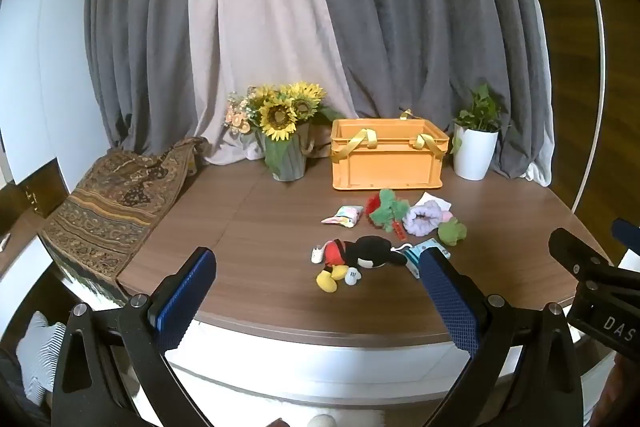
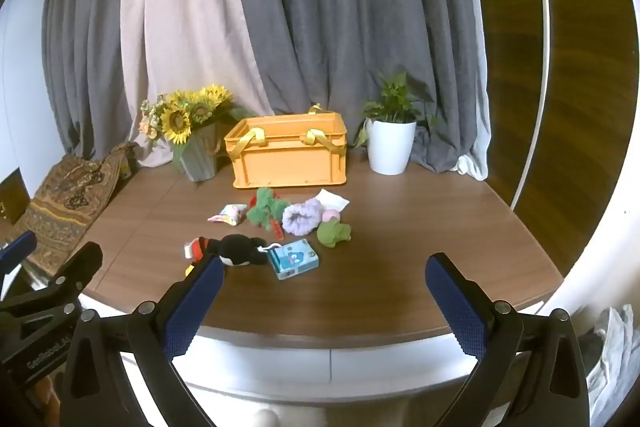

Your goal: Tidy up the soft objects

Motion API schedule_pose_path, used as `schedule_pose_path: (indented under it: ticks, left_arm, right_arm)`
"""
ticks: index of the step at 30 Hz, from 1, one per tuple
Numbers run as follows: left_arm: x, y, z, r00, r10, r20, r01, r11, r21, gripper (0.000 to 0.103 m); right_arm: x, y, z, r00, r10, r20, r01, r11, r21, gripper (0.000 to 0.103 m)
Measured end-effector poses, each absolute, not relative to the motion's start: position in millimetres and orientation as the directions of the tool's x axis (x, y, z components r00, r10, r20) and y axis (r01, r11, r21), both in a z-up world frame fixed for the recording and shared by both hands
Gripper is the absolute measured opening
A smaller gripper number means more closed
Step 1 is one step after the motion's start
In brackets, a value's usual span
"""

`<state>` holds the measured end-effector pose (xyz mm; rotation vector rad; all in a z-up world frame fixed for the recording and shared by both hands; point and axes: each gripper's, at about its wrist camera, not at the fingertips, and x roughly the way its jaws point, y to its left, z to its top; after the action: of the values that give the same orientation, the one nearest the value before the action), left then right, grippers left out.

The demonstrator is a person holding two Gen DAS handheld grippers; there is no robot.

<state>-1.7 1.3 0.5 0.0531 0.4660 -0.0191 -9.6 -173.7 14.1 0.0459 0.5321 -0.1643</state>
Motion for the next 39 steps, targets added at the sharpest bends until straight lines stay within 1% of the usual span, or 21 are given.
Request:
schedule_pose_path:
  ticks: [2,10,19,39]
  left_arm:
    - [-1,0,1,0.887,0.004,-0.462,0.028,0.998,0.062,0.103]
    - [-4,-1,7,0.899,0.011,-0.438,0.017,0.998,0.060,0.103]
    - [-4,2,17,0.900,0.010,-0.436,0.017,0.998,0.058,0.103]
    - [1,-1,18,0.903,0.011,-0.428,0.014,0.998,0.055,0.103]
  right_arm:
    - [-10,-174,14,0.850,-0.142,-0.507,0.166,0.986,0.003,0.102]
    - [-11,-174,14,0.852,-0.143,-0.503,0.170,0.985,0.007,0.102]
    - [-11,-175,14,0.855,-0.141,-0.500,0.169,0.986,0.011,0.102]
    - [-10,-175,15,0.857,-0.141,-0.496,0.170,0.985,0.014,0.102]
